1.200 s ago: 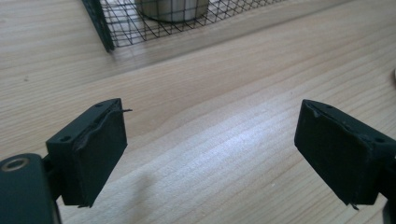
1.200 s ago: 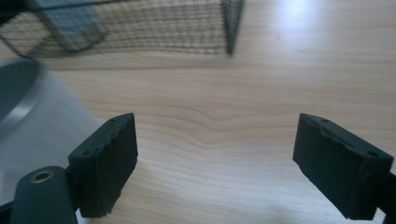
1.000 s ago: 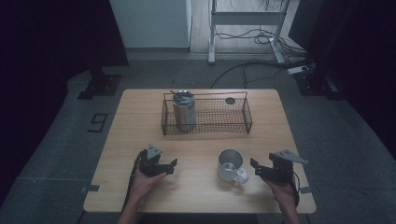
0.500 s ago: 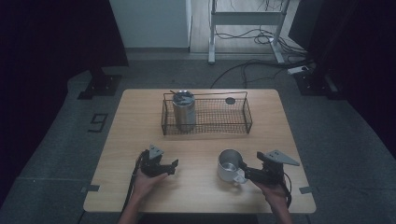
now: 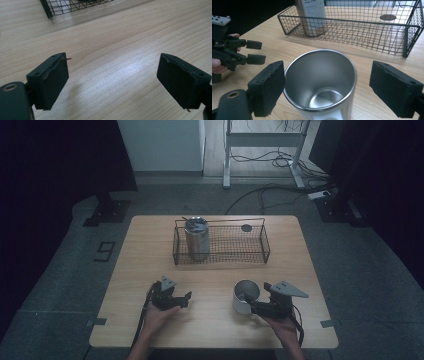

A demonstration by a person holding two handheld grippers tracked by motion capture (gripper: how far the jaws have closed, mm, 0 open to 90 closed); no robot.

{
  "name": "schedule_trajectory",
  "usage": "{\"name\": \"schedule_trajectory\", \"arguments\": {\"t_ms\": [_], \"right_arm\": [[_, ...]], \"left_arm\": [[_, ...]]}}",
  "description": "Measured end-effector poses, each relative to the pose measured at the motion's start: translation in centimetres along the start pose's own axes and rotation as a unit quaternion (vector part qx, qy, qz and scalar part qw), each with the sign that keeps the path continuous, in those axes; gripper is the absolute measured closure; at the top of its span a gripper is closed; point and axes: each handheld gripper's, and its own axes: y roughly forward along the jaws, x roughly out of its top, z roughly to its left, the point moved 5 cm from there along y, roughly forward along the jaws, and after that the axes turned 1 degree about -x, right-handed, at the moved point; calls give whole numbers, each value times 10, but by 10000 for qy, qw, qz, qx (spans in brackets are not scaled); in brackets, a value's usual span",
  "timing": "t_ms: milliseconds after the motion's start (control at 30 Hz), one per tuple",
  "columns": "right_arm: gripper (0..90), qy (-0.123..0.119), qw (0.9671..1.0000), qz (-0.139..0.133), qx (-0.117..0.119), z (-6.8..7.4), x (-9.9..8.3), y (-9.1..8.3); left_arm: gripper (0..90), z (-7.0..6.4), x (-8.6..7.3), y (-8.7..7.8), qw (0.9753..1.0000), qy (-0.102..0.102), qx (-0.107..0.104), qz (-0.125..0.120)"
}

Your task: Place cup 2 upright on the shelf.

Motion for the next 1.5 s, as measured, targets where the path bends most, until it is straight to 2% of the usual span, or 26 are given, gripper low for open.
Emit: {"name": "schedule_trajectory", "arguments": {"t_ms": [333,567,767,1100,1267,1500], "right_arm": [[82,-214,9996,204,-25,10,-4,9],[31,-383,9980,494,-119,13,-9,19],[55,-366,9971,637,-175,11,-13,25],[47,-523,9948,817,-296,11,-19,33],[62,-694,9908,1074,-432,10,-27,42],[70,-748,9909,1040,-419,10,-29,43]], "left_arm": [[106,-1,0,0,10000,-24,2,17],[106,-2,-2,2,10000,-18,-34,88],[106,-1,-4,4,9999,-34,-58,157],[116,-2,-4,4,9998,-22,-63,174],[120,-2,-5,5,9998,-32,-59,200],[129,0,-5,5,9998,-65,-37,204]]}}
